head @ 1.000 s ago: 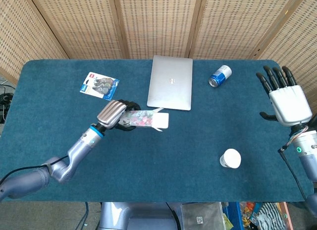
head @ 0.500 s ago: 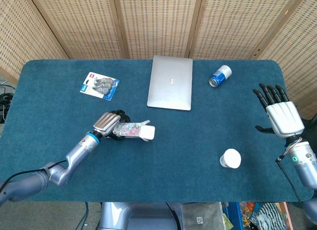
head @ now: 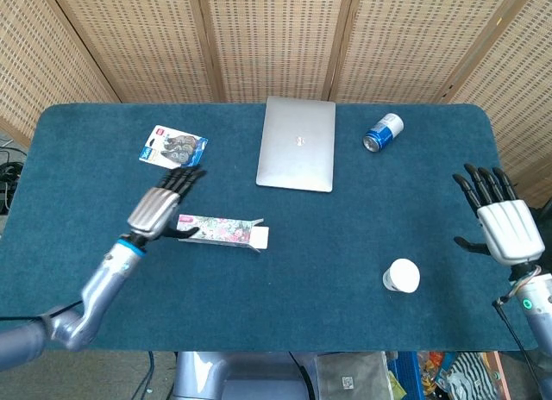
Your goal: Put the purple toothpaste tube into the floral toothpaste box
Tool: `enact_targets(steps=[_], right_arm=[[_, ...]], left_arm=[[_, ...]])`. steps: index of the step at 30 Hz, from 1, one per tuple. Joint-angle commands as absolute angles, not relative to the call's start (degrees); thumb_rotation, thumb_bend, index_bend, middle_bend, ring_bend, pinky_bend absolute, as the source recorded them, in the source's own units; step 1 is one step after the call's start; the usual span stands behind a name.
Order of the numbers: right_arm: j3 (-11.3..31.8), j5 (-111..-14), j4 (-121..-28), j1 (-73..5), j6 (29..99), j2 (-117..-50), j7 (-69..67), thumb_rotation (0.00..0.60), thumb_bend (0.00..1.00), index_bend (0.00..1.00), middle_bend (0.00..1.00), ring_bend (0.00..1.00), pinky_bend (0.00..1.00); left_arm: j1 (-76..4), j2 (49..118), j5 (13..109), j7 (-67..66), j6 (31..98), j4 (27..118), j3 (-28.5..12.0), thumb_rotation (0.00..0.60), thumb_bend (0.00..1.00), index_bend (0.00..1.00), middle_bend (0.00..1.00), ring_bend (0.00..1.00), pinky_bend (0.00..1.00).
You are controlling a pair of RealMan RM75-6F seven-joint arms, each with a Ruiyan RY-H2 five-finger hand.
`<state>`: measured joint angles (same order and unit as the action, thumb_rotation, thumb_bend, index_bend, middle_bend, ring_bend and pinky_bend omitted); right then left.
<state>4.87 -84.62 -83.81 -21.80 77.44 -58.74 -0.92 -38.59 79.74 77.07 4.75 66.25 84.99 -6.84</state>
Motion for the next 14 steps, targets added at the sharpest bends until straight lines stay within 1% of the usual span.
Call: enact_targets(steps=[1,3,5,8,14], right_arm=[[3.5,-85.9,-83.6,-19.0,80.4,-60.2,-1.6,0.600,0.00,0.00,0.00,0.00,0.00],[2.9,-86.1,-83.6,-17.2,82.2,-61.0,-1.3,0.600,0.00,0.00,0.00,0.00,0.00],[2.4,-86.5,-83.5,-16.0,83.4,-61.6,-1.1,0.600,0.00,0.00,0.00,0.00,0.00],[1.4,-88.0,-82.8,-14.1,85.8,-62.4,-0.8,0.600,0.00,0.00,0.00,0.00,0.00],[-0.1,-90.6,-82.6,-10.7,90.1,-63.1,-1.3,0.600,0.00,0.00,0.00,0.00,0.00]], left_arm=[[-29.9,73.0,76.2,-3.4,76.4,93.1,-5.2,0.600,0.22,0.00,0.00,0.00,0.00],[-25.6,70.9,74.6,-5.2,80.4,95.6,-4.0,0.600,0.22,0.00,0.00,0.00,0.00],[-22.8,69.3,73.5,-5.7,82.6,97.1,-3.1,0.600,0.22,0.00,0.00,0.00,0.00],[-18.9,67.3,72.0,-5.4,85.0,98.7,-1.6,0.600,0.22,0.00,0.00,0.00,0.00],[-13.4,65.1,70.6,-6.0,87.6,101.7,0.8,0.600,0.22,0.00,0.00,0.00,0.00]])
